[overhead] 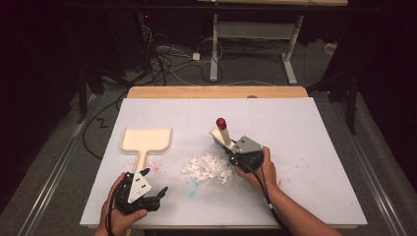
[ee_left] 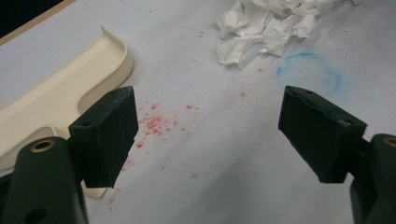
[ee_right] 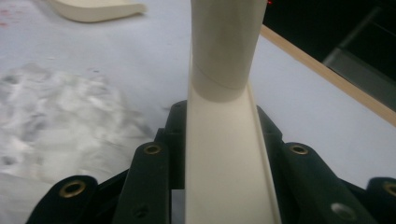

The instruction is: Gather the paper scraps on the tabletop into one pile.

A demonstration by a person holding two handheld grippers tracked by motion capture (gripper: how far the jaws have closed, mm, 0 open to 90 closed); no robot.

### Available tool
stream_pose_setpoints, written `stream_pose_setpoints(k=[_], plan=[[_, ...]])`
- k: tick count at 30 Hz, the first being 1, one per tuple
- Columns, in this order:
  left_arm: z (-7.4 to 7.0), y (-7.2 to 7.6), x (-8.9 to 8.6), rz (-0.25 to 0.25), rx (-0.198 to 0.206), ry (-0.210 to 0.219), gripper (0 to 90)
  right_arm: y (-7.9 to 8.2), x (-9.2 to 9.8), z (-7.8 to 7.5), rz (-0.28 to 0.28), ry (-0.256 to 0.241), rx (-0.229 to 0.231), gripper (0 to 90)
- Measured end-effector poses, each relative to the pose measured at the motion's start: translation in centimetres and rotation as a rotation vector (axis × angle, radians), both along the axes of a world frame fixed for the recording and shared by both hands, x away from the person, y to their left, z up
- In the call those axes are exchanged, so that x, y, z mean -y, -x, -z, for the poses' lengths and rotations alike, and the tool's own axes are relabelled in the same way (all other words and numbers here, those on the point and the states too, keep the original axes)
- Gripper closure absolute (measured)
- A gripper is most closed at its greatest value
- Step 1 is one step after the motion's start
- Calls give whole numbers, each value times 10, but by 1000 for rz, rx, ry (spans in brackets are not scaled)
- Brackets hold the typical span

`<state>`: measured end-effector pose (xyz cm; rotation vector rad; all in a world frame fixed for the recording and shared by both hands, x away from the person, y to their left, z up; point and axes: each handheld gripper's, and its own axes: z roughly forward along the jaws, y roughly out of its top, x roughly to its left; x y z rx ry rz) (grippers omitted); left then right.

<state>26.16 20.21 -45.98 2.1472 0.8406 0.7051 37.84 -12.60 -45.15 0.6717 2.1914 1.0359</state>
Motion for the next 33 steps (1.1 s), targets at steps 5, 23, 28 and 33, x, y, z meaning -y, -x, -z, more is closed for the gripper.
stream_pose_setpoints(k=[5,23,28,33], plan=[[1,0,-1,-15,-15,5,189,4,-17,6,-143,71,27,677],[2,-1,0,2,-11,-16,189,20,-19,-15,-244,-32,2,680],[1,0,-1,-1,-5,-18,189,20,10,-37,-205,-103,9,679],[1,0,1,0,-5,-20,189,34,47,-55,-186,-130,-7,680]])
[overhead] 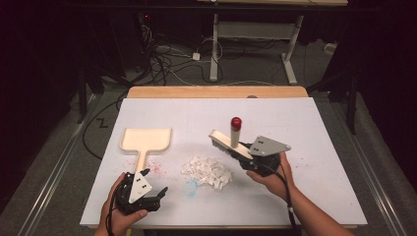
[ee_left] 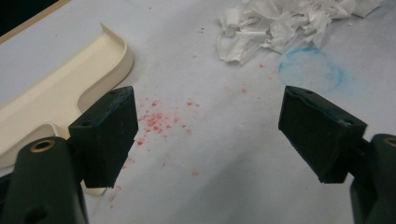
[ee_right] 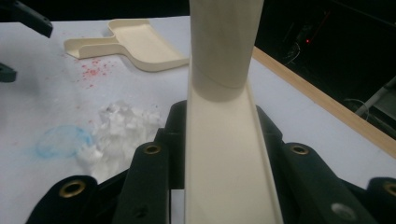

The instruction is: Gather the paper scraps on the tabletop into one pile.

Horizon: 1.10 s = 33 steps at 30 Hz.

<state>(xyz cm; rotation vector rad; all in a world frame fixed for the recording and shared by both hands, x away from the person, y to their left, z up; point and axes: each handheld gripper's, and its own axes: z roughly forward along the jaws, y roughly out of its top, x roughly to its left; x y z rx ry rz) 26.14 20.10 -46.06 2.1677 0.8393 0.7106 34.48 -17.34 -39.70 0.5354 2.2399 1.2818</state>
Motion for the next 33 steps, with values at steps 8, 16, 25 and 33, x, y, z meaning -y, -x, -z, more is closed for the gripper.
stream_pose_setpoints(k=[8,16,25,33], plan=[[0,1,2,3,2,-7,189,35,56,3,-28,29,-100,680],[-1,0,5,10,0,-15,189,50,63,25,-65,93,-175,680],[0,-1,3,8,2,-9,188,41,11,33,-151,109,-127,680],[-1,-1,0,6,7,1,188,24,-25,35,-180,83,-121,680]])
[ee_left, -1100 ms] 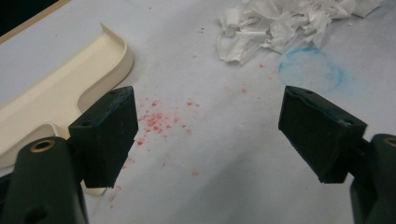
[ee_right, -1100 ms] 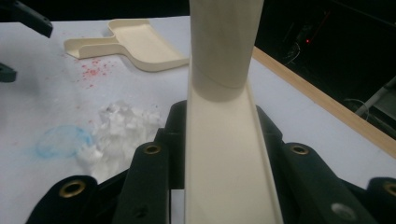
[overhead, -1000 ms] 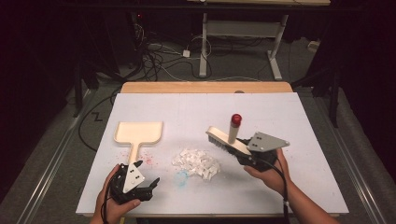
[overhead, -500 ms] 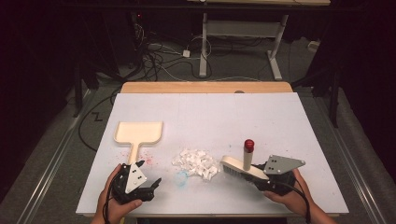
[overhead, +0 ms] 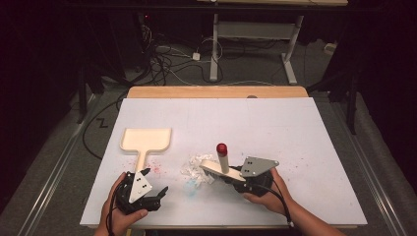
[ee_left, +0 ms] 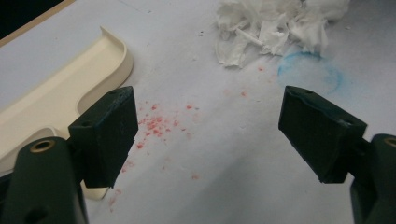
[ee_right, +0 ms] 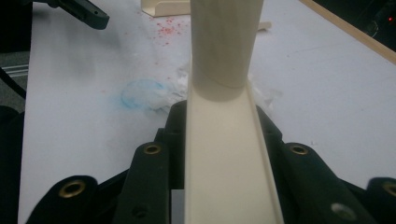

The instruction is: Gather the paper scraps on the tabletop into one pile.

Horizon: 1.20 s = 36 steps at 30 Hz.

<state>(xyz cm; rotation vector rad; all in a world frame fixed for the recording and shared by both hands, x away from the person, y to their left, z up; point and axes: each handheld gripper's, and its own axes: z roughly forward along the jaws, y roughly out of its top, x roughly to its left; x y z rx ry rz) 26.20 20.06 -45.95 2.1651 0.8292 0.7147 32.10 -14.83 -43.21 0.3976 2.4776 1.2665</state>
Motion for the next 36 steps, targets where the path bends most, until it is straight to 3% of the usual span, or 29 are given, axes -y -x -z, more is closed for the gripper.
stream_pose_setpoints(k=[2,8,12,16,18,20,24,27,28,30,32,36], plan=[[0,0,-1,2,0,1,188,2,0,-2,-4,-4,-1,680],[-1,1,-2,0,8,2,188,23,17,-20,38,-54,78,679],[-2,1,0,4,12,-4,188,27,31,-28,127,-74,127,679],[-2,1,2,8,10,-8,188,15,39,-26,205,-106,91,679],[-1,0,2,6,6,-11,188,8,38,-22,266,-97,111,680],[0,-1,3,7,0,-15,188,-3,34,-15,317,-97,103,680],[1,-1,3,8,-4,-13,188,-24,20,3,380,-49,114,680],[2,-2,3,8,-9,-16,188,-38,6,18,411,-49,73,680],[2,-1,4,8,-7,-14,188,-40,2,21,401,-64,78,680],[2,-1,4,10,-7,-15,188,-39,-10,21,393,-45,79,678],[2,-2,3,8,-11,-11,188,-35,-21,22,381,-59,61,678],[2,-1,3,7,-10,-12,188,-25,-44,22,344,-53,70,679]])
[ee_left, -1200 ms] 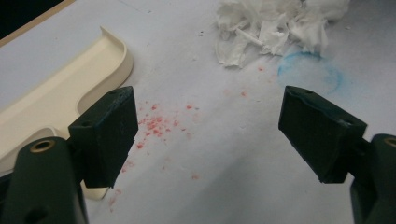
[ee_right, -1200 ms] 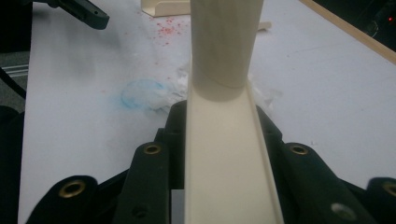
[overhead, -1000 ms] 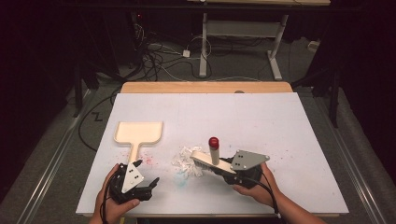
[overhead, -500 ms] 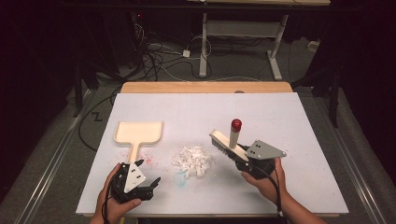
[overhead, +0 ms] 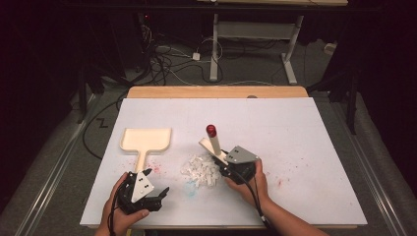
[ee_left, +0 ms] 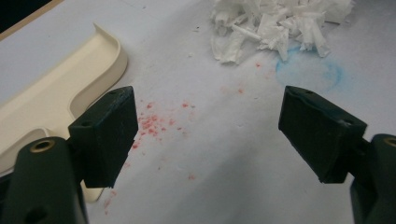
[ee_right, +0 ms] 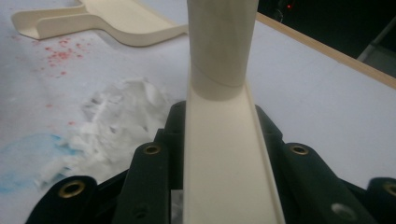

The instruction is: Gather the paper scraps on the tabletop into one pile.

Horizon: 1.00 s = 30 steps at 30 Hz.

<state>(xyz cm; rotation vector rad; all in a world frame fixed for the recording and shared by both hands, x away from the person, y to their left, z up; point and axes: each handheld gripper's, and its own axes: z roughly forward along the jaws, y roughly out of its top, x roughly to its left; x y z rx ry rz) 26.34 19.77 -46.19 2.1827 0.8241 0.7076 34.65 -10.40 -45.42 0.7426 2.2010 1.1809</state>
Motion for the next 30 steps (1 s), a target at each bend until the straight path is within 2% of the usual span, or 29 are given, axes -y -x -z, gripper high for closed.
stream_pose_setpoints(k=[1,5,7,9,13,17,19,26,30], plan=[[0,0,0,1,1,-1,188,2,-5,0,-12,-11,-12,679],[-1,1,1,4,3,-3,188,8,-19,-2,-37,19,17,680],[0,1,0,1,1,2,188,8,-19,-4,-34,29,37,679],[0,0,-1,3,0,3,188,6,-13,-10,-34,11,45,679],[0,0,-1,3,-1,-1,188,1,5,-22,-27,-29,43,679],[0,0,-1,2,2,-5,188,2,26,-35,-21,-26,60,679],[0,1,-1,0,3,-11,188,4,38,-41,-13,-34,69,679],[0,1,1,6,6,-21,188,15,82,-56,-10,-29,47,679],[1,2,2,7,6,-25,188,25,106,-62,-27,-27,36,678]])
